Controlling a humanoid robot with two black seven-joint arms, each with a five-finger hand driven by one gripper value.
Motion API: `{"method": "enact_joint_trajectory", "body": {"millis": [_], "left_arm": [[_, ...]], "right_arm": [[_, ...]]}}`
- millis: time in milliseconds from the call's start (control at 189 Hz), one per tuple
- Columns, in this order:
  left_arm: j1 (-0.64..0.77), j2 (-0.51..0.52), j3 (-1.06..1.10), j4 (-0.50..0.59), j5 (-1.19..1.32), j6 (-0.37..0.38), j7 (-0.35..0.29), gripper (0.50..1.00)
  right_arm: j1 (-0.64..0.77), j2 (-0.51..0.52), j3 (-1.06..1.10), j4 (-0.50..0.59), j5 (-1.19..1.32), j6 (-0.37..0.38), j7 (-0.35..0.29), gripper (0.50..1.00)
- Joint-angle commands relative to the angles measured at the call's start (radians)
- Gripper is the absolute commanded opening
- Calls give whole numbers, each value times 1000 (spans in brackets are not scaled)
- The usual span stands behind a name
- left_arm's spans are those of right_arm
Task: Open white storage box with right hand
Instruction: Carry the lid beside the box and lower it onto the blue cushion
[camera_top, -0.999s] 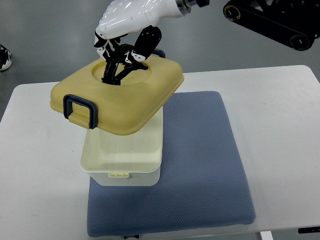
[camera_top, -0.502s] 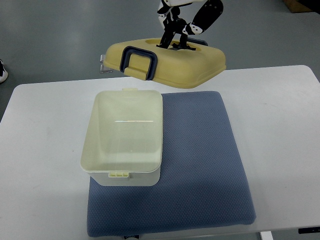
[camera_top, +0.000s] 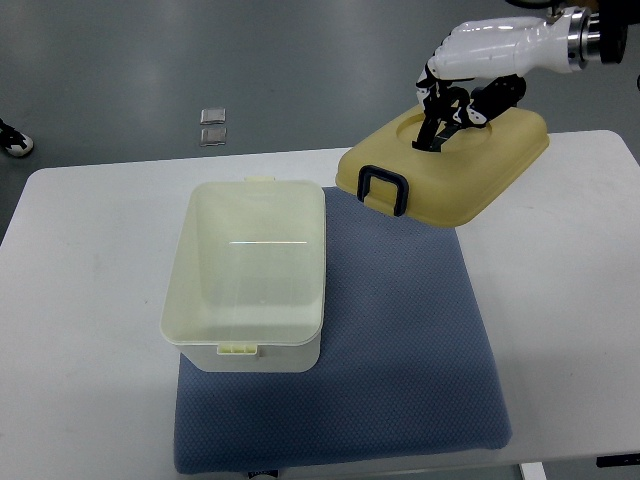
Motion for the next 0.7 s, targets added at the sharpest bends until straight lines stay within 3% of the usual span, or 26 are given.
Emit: {"method": "enact_joint_trajectory", "body": {"millis": [0,132,428,692], "left_arm": [[0,0,0,-1,0,0,0,1000],[0,0,0,1,0,0,0,1000],[0,0,0,-1,0,0,0,1000],[0,0,0,1,0,0,0,1000]], "right_arm": [[-25,4,-68,-32,0,-85,0,500],[-80,13,-88,-85,0,-151,8,500],[-177,28,-86,-110,-3,-208,23,500],[-194,85,-83,-122,-3,-216,21,500]]}}
